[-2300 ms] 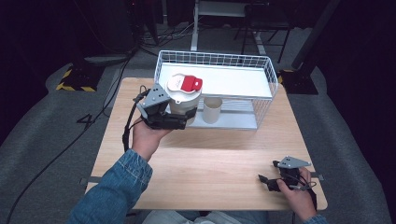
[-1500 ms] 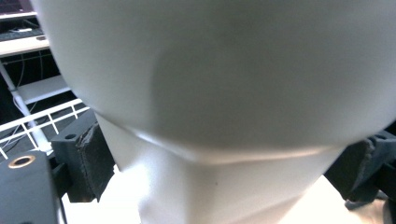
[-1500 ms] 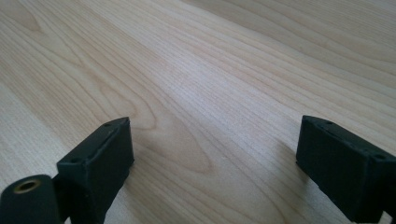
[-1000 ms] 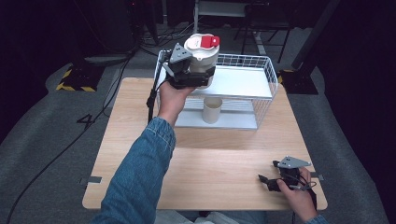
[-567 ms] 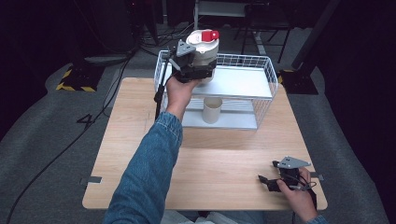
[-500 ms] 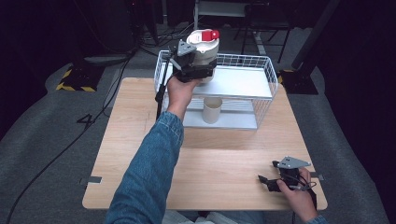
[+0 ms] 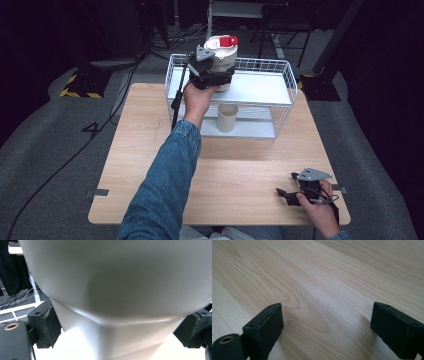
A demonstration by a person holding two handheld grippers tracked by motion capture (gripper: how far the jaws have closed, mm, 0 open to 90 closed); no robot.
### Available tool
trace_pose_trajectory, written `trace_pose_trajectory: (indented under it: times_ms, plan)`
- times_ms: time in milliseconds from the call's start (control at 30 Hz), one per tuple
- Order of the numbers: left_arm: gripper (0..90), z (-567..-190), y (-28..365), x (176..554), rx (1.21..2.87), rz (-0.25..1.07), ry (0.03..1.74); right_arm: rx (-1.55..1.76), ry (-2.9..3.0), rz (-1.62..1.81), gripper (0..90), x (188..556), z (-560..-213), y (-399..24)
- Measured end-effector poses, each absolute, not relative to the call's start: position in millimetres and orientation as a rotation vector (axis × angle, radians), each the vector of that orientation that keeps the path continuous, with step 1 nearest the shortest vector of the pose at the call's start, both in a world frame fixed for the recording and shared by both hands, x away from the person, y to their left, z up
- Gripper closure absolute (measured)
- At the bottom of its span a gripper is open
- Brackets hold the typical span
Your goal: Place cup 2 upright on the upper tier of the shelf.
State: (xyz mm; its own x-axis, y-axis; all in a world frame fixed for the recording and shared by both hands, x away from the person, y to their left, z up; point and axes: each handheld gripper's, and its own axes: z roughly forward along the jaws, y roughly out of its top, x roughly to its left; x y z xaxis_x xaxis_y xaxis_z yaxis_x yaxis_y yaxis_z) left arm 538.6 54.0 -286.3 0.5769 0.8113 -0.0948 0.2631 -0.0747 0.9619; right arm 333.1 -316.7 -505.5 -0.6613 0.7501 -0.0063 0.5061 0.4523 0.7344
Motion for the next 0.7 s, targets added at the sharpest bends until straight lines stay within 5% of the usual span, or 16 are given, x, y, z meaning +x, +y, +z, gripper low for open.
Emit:
trace_pose_trajectory:
  times_ms: [600, 700]
  plan:
    - [10.0, -298.7, 46.1, 539.6, 1.641, 0.63, 0.896, 1.07, 2.377, 1.036, 11.1, 333.1, -505.5, -316.7]
    - [2.3, -295.9, 46.6, 537.8, 1.625, 0.644, 0.867, 1.07, 2.377, 1.036, 11.1, 333.1, -505.4, -316.6]
